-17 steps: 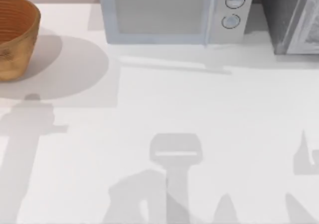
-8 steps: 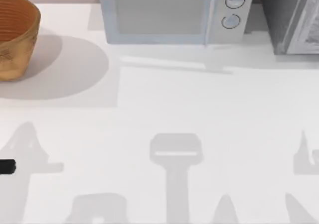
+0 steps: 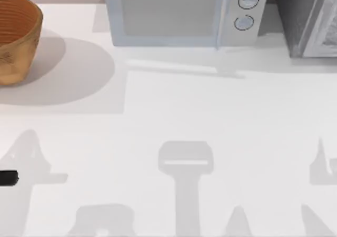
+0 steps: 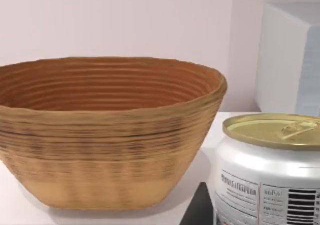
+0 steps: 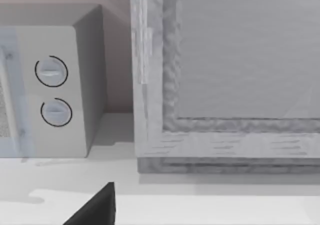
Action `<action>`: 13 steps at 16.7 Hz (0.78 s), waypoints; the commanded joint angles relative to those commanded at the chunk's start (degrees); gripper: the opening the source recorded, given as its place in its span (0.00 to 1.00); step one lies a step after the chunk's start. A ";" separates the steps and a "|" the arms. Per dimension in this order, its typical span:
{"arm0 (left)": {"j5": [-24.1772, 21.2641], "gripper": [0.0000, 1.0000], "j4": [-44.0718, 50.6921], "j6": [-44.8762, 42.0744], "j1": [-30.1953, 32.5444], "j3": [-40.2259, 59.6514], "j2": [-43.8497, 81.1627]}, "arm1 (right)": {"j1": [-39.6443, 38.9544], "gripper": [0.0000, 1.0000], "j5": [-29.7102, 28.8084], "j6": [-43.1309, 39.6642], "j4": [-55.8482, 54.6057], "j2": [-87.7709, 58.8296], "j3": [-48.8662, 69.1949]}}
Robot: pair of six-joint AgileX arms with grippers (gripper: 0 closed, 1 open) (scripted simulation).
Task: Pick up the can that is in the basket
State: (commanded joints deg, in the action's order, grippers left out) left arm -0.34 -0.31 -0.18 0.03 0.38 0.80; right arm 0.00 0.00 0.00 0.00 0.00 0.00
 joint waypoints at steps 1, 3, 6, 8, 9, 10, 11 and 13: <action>-0.76 0.00 -0.84 -0.12 0.12 0.74 1.10 | 0.00 1.00 0.00 0.00 0.00 0.00 0.00; -3.46 0.00 -3.68 -0.54 0.59 3.25 5.03 | 0.00 1.00 0.00 0.00 0.00 0.00 0.00; -10.34 0.00 -10.45 -1.59 1.90 9.11 15.77 | 0.00 1.00 0.00 0.00 0.00 0.00 0.00; -16.29 0.00 -16.00 -2.45 2.97 13.80 25.75 | 0.00 1.00 0.00 0.00 0.00 0.00 0.00; -19.60 0.00 -19.00 -2.90 3.52 16.27 31.58 | 0.00 1.00 0.00 0.00 0.00 0.00 0.00; -23.07 0.00 -22.09 -3.34 4.06 18.78 37.87 | 0.00 1.00 0.00 0.00 0.00 0.00 0.00; -26.66 0.00 -25.24 -3.78 4.56 21.29 44.45 | 0.00 1.00 0.00 0.00 0.00 0.00 0.00; -34.05 0.00 -31.62 -4.60 5.43 26.26 58.02 | 0.00 1.00 0.00 0.00 0.00 0.00 0.00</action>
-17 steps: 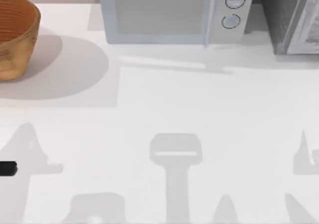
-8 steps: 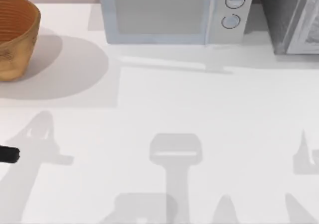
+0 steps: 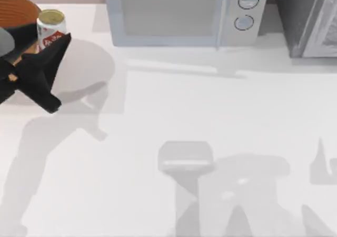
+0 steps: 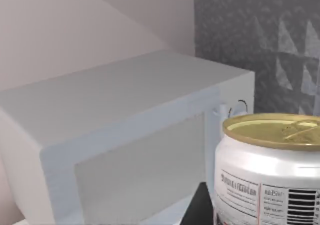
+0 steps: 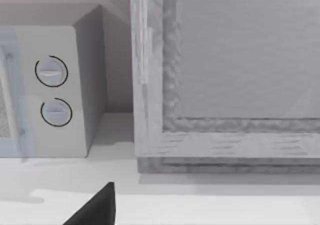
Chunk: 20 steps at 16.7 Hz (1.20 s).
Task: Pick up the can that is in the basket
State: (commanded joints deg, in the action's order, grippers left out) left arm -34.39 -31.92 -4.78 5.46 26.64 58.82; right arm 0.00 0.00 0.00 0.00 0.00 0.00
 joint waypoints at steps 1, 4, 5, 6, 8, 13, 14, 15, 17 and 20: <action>-3.76 0.00 -3.20 -0.38 0.36 2.42 6.79 | 0.00 1.00 0.00 0.00 0.00 0.00 0.00; -14.86 0.00 -12.51 -1.41 1.09 9.20 25.77 | 0.00 1.00 0.00 0.00 0.00 0.00 0.00; -18.43 0.00 -15.48 -1.72 1.23 11.29 31.50 | 0.00 1.00 0.00 0.00 0.00 0.00 0.00; -21.90 0.00 -18.35 -2.01 1.32 13.26 36.92 | 0.00 1.00 0.00 0.00 0.00 0.00 0.00; -28.44 0.00 -23.69 -2.55 1.36 16.80 46.81 | 0.00 1.00 0.00 0.00 0.00 0.00 0.00; -42.37 0.00 -34.79 -3.76 0.86 23.58 67.29 | 0.00 1.00 0.00 0.00 0.00 0.00 0.00; -44.62 0.00 -36.57 -3.99 0.68 24.59 70.37 | 0.00 1.00 0.00 0.00 0.00 0.00 0.00; -46.68 0.00 -38.20 -4.21 0.50 25.50 73.06 | 0.00 1.00 0.00 0.00 0.00 0.00 0.00; -50.04 0.00 -40.90 -4.60 0.15 26.97 77.31 | 0.00 1.00 0.00 0.00 0.00 0.00 0.00; -52.79 0.00 -43.14 -4.98 -0.19 28.17 80.85 | 0.00 1.00 0.00 0.00 0.00 0.00 0.00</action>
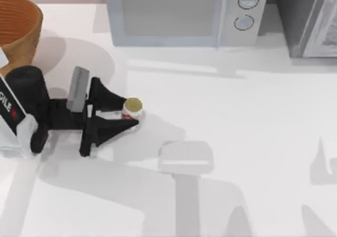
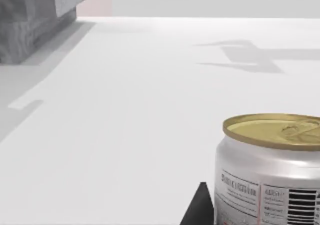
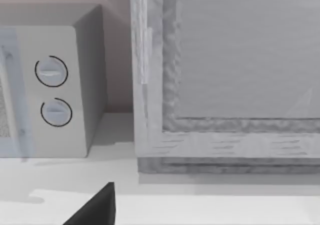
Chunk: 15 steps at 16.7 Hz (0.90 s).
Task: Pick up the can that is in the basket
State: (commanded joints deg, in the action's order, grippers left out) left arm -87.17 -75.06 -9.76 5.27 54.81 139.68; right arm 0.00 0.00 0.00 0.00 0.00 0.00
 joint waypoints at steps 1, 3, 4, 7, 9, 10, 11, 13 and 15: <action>-0.30 0.00 -0.25 -0.05 -0.04 0.14 0.37 | 0.00 1.00 0.00 0.00 0.00 0.00 0.00; -0.30 0.00 -0.25 -0.05 -0.04 0.14 0.37 | 0.00 1.00 0.00 0.00 0.00 0.00 0.00; -0.30 0.00 -0.25 -0.05 -0.04 0.14 0.37 | 0.00 1.00 0.00 0.00 0.00 0.00 0.00; -0.30 0.08 -0.25 -0.05 -0.04 0.14 0.37 | 0.00 1.00 0.00 0.00 0.00 0.00 0.00; -0.30 0.23 -0.25 -0.05 -0.04 0.14 0.37 | 0.00 1.00 0.00 0.00 0.00 0.00 0.00; -0.30 0.30 -0.25 -0.05 -0.04 0.14 0.37 | 0.00 1.00 0.00 0.00 0.00 0.00 0.00; -0.30 0.38 -0.25 -0.05 -0.04 0.14 0.37 | 0.00 1.00 0.00 0.00 0.00 0.00 0.00; -0.30 0.53 -0.25 -0.05 -0.04 0.14 0.37 | 0.00 1.00 0.00 0.00 0.00 0.00 0.00; -0.30 0.68 -0.25 -0.05 -0.04 0.14 0.37 | 0.00 1.00 0.00 0.00 0.00 0.00 0.00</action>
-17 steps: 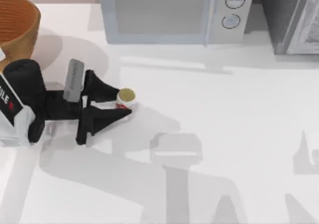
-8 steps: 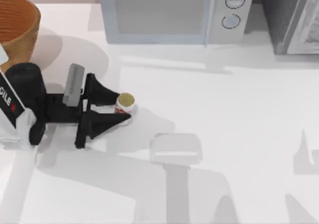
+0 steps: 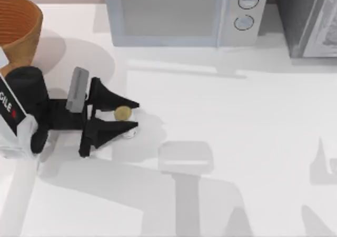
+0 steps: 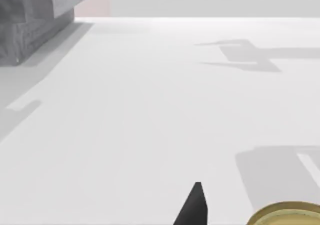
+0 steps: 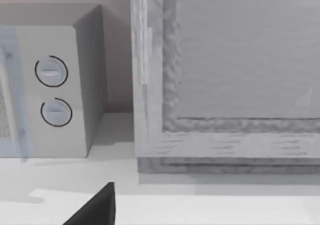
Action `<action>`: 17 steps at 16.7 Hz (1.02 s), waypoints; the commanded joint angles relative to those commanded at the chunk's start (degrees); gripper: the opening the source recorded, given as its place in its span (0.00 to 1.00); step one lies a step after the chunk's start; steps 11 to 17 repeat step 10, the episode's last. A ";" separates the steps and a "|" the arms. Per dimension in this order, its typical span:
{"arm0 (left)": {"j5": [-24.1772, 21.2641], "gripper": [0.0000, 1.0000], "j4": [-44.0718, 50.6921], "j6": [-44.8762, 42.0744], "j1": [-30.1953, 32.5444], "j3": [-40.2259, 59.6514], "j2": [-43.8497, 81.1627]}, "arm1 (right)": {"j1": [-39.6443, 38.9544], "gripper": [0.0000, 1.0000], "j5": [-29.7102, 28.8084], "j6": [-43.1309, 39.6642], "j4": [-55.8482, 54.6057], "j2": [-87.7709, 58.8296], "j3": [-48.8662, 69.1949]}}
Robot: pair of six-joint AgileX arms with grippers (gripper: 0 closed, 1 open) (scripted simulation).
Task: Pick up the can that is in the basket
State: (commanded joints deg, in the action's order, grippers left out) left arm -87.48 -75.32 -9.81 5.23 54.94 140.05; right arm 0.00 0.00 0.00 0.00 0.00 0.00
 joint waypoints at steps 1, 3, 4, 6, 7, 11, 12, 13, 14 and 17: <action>0.00 0.75 0.00 0.00 0.00 0.00 0.00 | 0.00 1.00 0.00 0.00 0.00 0.00 0.00; 0.00 0.90 0.00 0.00 0.00 0.00 0.00 | 0.00 1.00 0.00 0.00 0.00 0.00 0.00; 0.00 0.98 0.00 0.00 0.00 0.00 0.00 | 0.00 1.00 0.00 0.00 0.00 0.00 0.00; 0.00 1.00 0.00 0.00 0.00 0.00 0.00 | 0.00 1.00 0.00 0.00 0.00 0.00 0.00; 0.00 1.00 0.00 0.00 0.00 0.00 0.00 | 0.00 1.00 0.00 0.00 0.00 0.00 0.00; 0.00 1.00 0.00 0.00 0.00 0.00 0.00 | 0.00 1.00 0.00 0.00 0.00 0.00 0.00; 0.00 1.00 0.00 0.00 0.00 0.00 0.00 | 0.00 1.00 0.00 0.00 0.00 0.00 0.00; 0.00 1.00 0.00 0.00 0.00 0.00 0.00 | 0.00 1.00 0.00 0.00 0.00 0.00 0.00; 0.00 1.00 0.00 0.00 0.00 0.00 0.00 | 0.00 1.00 0.00 0.00 0.00 0.00 0.00; 0.00 1.00 0.00 0.00 0.00 0.00 0.00 | 0.00 1.00 0.00 0.00 0.00 0.00 0.00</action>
